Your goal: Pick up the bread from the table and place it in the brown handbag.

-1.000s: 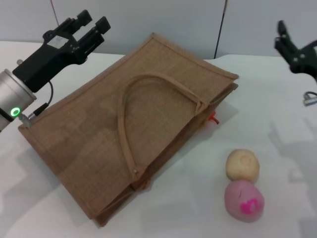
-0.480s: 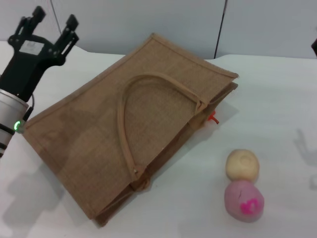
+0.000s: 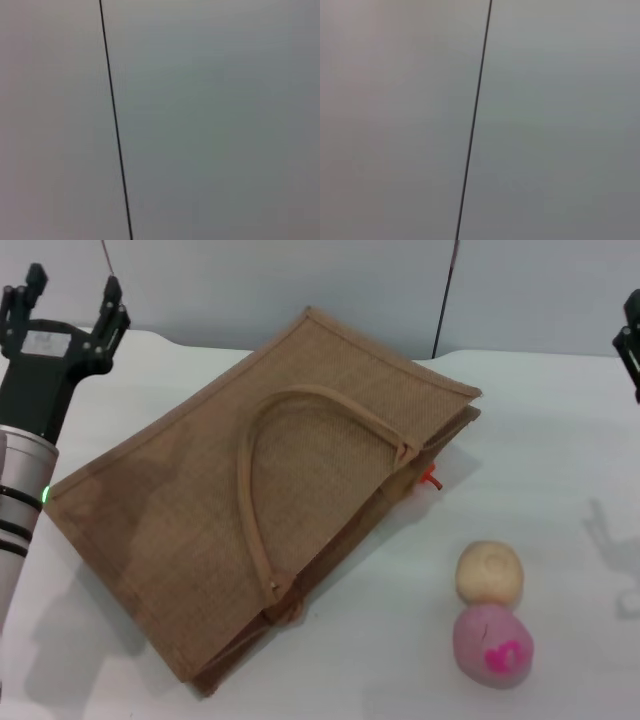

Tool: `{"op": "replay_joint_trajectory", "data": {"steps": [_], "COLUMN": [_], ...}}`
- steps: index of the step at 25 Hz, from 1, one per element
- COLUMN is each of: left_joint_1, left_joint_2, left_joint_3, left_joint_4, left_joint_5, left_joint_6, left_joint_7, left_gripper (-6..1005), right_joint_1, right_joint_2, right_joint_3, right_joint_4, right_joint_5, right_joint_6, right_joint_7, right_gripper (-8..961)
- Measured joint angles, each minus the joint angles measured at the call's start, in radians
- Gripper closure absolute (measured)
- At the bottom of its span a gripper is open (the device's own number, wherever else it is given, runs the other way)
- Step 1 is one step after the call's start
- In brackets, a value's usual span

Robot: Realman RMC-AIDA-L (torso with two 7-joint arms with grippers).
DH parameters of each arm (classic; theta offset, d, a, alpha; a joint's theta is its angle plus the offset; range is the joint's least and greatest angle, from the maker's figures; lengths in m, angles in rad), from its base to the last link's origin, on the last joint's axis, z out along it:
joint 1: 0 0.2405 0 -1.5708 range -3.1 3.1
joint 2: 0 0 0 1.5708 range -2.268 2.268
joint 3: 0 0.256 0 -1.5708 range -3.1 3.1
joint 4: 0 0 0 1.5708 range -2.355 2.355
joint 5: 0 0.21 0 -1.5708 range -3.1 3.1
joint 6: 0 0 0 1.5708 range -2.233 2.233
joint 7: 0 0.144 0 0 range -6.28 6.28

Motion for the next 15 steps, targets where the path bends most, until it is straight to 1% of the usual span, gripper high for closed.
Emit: {"op": "replay_joint_trajectory", "data": {"steps": [5, 10, 15], "left_joint_1": [0.008, 0.014, 0.017], "left_joint_2": [-0.001, -0.001, 0.0], "left_joint_3": [0.0, 0.0, 0.001], "left_joint_4": [0.016, 0.021, 0.026], "left_joint_5": [-0.016, -0.032, -0.032], "left_joint_6": [0.002, 0.009, 0.018], "left_joint_7": [0.034, 0.037, 0.028], "left_gripper": [202, 204, 206], "right_joint_1": [0.008, 0.034, 0.041], "right_joint_2": [0.001, 0.0, 0.0], "right_joint_3": [-0.009, -0.059, -0.078], "right_joint_4": [0.013, 0.036, 0.05], "right_joint_5": [0.028, 0.105, 0.127], "right_joint_6": [0.001, 0.018, 0.036], "right_joint_7": [0.001, 0.001, 0.001], "right_gripper": [76, 76, 76]}}
